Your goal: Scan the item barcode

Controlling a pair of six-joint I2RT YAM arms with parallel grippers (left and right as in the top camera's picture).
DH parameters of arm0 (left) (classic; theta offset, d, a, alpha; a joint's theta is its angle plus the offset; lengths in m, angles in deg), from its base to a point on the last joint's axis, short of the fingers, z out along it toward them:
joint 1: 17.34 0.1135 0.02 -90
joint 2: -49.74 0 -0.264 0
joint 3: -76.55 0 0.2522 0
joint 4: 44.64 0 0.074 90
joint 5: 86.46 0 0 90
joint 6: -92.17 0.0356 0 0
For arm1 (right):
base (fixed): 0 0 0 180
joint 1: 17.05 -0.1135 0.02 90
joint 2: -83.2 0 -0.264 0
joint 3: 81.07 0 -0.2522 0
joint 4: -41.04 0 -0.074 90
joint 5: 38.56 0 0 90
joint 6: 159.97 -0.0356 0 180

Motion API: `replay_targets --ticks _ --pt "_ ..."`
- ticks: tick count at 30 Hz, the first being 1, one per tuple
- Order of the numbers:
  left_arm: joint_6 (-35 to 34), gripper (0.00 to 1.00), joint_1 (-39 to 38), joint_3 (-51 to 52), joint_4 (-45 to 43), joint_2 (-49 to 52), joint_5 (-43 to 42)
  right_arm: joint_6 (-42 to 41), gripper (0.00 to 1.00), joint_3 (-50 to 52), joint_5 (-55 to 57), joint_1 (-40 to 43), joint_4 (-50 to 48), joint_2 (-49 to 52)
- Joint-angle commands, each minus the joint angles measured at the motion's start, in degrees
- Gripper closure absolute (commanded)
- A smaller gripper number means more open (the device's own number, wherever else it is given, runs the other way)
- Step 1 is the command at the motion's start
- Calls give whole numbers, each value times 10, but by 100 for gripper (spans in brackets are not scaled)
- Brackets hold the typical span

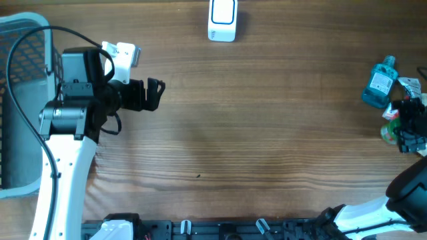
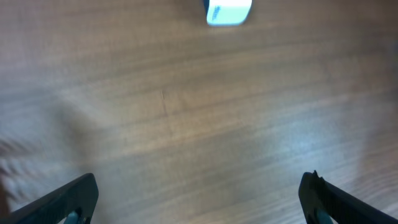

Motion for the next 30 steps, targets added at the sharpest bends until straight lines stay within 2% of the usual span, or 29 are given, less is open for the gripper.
replay_targets --ticks 1,5,9,11,13,15,17,20,22,24,25,26,28,30 --pt "17 0 3 -11 -61 -62 -9 30 0 -96 -70 -13 78 -40" --pt "28 0 3 -13 -212 -153 26 19 0 -188 -1 -28 173 -166" --pt "28 0 3 -13 -275 -207 108 -15 0 -213 120 -28 212 -309" --pt "29 0 3 -13 -283 -218 128 -16 0 -213 109 -28 210 -367" --pt "28 0 3 -13 -315 -230 160 -16 0 -213 46 -28 178 -436" --pt "35 0 3 -13 -362 -238 204 -26 0 -213 -40 -28 72 -494" --pt "68 0 3 -13 -400 -240 246 -79 0 -213 -100 -28 -99 -526" --pt "154 0 3 -13 -390 -240 297 -106 0 -213 -126 -28 -297 -525" --pt "201 0 3 -12 -359 -240 376 -105 0 -213 -148 -28 -372 -517" --pt "210 0 3 -12 -321 -242 428 -59 0 -213 -150 -44 -357 -520" --pt "210 0 7 -11 -310 -249 416 -22 0 -214 -150 -58 -327 -524" --pt "207 0 10 -11 -298 -259 395 29 0 -213 -143 -80 -272 -532" --pt "188 0 14 -11 -259 -284 343 125 0 -213 -59 -137 -174 -557" --pt "186 0 14 -10 -206 -319 259 234 0 -204 25 -210 -118 -598"
